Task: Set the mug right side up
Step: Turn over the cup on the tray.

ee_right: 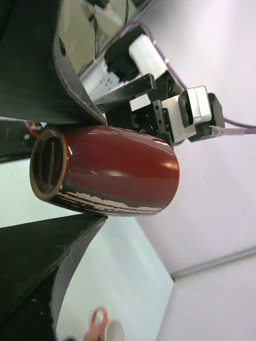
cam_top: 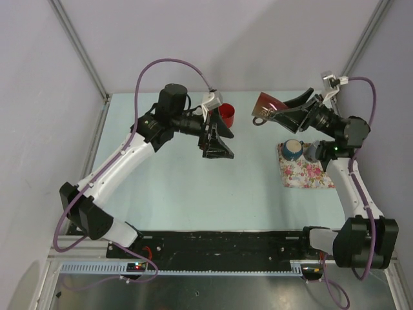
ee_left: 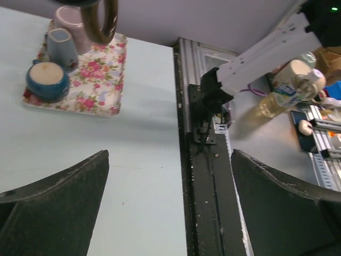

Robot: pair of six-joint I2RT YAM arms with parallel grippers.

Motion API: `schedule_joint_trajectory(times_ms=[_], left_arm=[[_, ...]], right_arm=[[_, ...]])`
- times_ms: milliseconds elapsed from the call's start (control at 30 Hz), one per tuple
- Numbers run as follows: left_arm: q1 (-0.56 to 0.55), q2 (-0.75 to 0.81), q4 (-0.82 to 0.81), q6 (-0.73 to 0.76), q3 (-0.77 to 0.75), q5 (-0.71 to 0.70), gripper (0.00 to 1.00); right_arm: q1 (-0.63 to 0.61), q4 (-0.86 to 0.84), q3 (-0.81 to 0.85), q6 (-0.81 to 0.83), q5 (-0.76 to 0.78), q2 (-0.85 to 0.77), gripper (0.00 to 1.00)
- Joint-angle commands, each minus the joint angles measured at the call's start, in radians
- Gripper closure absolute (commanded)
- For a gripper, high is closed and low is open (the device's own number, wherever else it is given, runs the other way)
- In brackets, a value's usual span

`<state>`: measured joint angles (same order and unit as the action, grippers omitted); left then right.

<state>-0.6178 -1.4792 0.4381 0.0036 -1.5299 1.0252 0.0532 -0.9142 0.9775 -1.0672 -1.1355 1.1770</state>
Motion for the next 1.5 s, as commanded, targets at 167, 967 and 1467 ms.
schedule_joint_trajectory(times_ms=[167, 967, 1467], left_arm=[[-0.033, 0.034, -0.059, -0.046, 0.013, 0.128, 0.01], [-0.078, -0.007, -0.096, -0.125, -0.022, 0.117, 0.29], [-0.074, 0.019, -0.119, -0.144, -0.022, 0.06, 0.57]], right_arm=[[-0.167, -0.429, -0.08, -0.261, 0.136, -0.006, 1.0], [-0.276, -0.545, -0.242, -0.162, 0.238, 0.042, 1.0], [-0.332, -0.532, -0.298, -0.101, 0.235, 0.023, 1.0]])
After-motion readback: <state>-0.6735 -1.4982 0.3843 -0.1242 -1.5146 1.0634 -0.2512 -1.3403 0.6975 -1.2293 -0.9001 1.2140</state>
